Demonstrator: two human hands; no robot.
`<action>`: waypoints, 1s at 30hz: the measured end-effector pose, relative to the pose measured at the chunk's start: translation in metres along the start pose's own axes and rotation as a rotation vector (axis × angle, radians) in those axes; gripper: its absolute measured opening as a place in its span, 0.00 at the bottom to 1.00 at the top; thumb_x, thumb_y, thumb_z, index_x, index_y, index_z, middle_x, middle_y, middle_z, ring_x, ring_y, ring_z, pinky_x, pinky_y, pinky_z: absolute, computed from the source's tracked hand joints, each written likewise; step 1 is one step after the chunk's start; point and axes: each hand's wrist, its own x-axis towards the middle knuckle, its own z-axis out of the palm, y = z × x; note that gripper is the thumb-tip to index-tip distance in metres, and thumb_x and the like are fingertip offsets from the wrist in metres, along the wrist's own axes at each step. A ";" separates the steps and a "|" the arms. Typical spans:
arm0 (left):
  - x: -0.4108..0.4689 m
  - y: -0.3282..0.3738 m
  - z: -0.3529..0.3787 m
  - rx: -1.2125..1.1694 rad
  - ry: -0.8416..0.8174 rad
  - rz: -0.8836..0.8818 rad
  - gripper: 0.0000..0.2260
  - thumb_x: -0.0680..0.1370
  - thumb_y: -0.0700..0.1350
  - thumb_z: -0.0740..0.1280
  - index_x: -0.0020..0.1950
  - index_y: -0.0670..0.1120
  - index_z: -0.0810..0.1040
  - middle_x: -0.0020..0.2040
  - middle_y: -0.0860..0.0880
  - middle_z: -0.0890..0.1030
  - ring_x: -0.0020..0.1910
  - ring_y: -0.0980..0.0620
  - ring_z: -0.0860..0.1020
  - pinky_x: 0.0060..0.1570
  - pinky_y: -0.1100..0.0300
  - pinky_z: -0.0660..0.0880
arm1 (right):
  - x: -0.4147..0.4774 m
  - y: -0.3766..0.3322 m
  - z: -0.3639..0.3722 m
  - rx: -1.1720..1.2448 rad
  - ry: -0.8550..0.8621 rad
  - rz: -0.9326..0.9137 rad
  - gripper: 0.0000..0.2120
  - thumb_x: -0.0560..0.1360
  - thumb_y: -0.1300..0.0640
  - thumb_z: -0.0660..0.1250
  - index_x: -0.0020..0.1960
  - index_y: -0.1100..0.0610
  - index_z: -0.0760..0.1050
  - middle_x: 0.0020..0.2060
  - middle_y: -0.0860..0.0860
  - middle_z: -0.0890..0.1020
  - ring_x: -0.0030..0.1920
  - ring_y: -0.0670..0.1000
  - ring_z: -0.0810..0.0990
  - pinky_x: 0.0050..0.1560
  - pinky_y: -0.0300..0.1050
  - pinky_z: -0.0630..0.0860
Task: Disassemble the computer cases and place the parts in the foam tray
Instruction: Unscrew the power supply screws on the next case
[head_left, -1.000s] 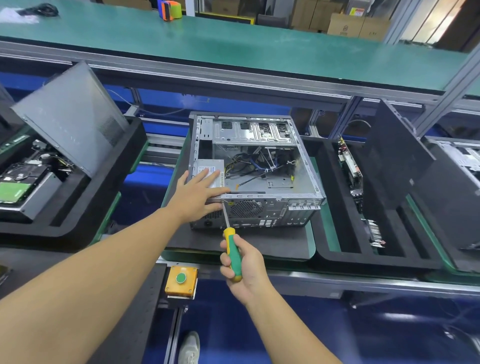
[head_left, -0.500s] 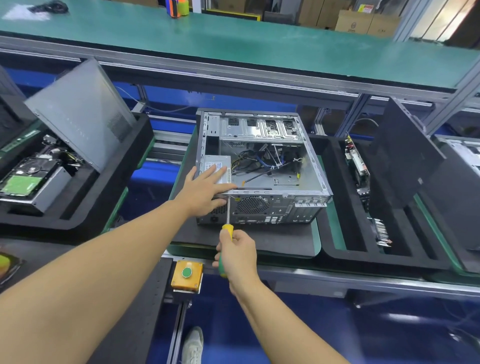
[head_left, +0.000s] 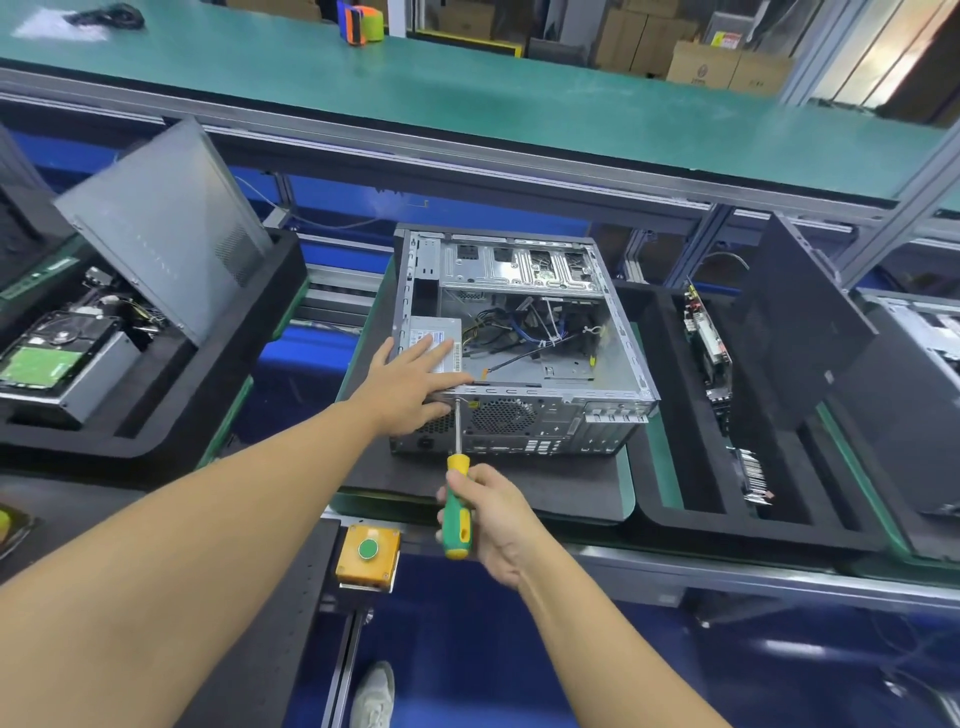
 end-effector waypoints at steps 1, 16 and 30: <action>0.000 0.000 -0.001 -0.005 -0.003 0.000 0.23 0.82 0.58 0.60 0.76 0.68 0.59 0.82 0.53 0.47 0.81 0.50 0.43 0.75 0.37 0.39 | 0.001 0.000 0.001 0.009 0.034 -0.008 0.07 0.81 0.56 0.67 0.51 0.58 0.71 0.45 0.56 0.78 0.37 0.51 0.80 0.39 0.52 0.82; 0.001 -0.002 0.003 -0.017 0.017 0.005 0.23 0.82 0.58 0.61 0.76 0.69 0.59 0.82 0.53 0.48 0.81 0.50 0.43 0.75 0.37 0.39 | 0.000 -0.003 -0.005 0.147 -0.084 0.030 0.07 0.84 0.54 0.60 0.55 0.59 0.70 0.47 0.58 0.84 0.39 0.56 0.84 0.35 0.52 0.82; 0.001 -0.002 0.003 -0.008 0.023 0.001 0.23 0.82 0.58 0.60 0.76 0.69 0.59 0.82 0.53 0.47 0.81 0.50 0.43 0.75 0.38 0.38 | -0.005 -0.002 -0.014 0.054 -0.172 0.052 0.11 0.84 0.55 0.58 0.56 0.62 0.74 0.45 0.58 0.85 0.37 0.52 0.79 0.38 0.48 0.78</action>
